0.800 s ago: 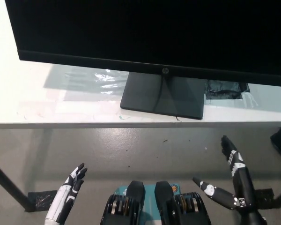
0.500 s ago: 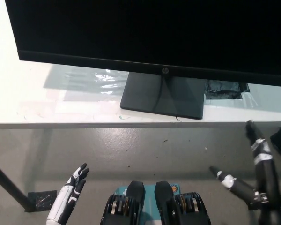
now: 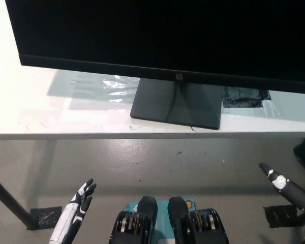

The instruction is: The monitor is being placed at the center of the desk and the robot uses its right hand to grab on the right side of the monitor and tilt the angle of the montior sideways.

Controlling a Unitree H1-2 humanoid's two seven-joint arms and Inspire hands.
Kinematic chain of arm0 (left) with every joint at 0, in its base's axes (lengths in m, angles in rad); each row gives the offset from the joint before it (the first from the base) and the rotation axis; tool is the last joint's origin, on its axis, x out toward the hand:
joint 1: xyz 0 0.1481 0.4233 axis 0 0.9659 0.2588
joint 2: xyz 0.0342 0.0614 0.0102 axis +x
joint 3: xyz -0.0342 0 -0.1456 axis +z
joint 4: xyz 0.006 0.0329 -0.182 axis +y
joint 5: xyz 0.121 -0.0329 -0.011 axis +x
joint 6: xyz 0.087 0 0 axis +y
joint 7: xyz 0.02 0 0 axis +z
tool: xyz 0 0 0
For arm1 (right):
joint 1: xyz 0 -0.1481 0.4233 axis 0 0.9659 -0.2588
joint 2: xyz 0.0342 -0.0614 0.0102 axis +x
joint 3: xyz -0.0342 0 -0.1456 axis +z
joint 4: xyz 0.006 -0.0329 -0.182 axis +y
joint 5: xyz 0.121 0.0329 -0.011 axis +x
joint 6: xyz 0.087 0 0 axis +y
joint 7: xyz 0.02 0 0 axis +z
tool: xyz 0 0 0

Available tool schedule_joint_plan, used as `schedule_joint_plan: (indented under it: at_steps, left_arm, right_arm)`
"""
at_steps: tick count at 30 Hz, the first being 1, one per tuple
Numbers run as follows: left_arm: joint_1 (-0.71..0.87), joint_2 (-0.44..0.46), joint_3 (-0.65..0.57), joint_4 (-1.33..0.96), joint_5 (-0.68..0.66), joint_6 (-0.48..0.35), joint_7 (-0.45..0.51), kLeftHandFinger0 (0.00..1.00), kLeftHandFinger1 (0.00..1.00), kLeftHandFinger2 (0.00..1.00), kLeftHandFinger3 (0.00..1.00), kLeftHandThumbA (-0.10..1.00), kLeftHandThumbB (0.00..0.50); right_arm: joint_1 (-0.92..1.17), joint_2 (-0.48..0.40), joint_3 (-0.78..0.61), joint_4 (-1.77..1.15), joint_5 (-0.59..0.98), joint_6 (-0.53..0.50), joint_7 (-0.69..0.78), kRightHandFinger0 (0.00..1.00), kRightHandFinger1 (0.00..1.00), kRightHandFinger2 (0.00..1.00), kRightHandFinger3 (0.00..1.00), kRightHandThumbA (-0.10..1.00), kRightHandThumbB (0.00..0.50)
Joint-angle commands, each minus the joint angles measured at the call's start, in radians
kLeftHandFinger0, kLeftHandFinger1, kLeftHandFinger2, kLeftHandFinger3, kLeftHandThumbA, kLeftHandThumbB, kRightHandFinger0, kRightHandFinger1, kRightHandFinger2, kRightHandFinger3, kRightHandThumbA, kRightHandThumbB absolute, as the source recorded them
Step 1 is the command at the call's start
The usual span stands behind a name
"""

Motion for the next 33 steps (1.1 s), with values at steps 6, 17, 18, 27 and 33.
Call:
schedule_joint_plan:
  at_steps: [6,17,18,27,33]
  left_arm:
    - [0.002,0.018,-0.002,-0.023,0.005,-0.04,0.027,1.0,1.0,1.0,1.0,1.0,0.326]
    - [0.014,0.017,-0.003,-0.024,0.006,-0.04,0.026,1.0,1.0,1.0,1.0,1.0,0.337]
    - [0.015,0.017,-0.003,-0.024,0.008,-0.04,0.028,1.0,1.0,1.0,1.0,1.0,0.341]
    - [0.02,0.017,-0.008,-0.025,0.01,-0.04,0.032,1.0,1.0,1.0,1.0,1.0,0.346]
    - [0.029,0.018,-0.01,-0.031,0.009,-0.04,0.035,1.0,1.0,1.0,1.0,1.0,0.335]
  right_arm:
    - [-0.071,-0.021,-0.069,0.058,0.259,-0.003,0.09,1.0,1.0,1.0,1.0,1.0,0.368]
    - [-0.133,-0.036,-0.172,0.111,0.557,0.106,0.171,1.0,1.0,1.0,1.0,1.0,0.435]
    - [-0.143,-0.036,-0.183,0.117,0.586,0.106,0.181,1.0,1.0,1.0,1.0,1.0,0.425]
    - [-0.198,-0.051,-0.248,0.128,0.702,0.187,0.215,1.0,1.0,1.0,1.0,1.0,0.495]
    - [-0.228,-0.045,-0.285,0.132,0.734,0.211,0.228,1.0,1.0,1.0,1.0,1.0,0.472]
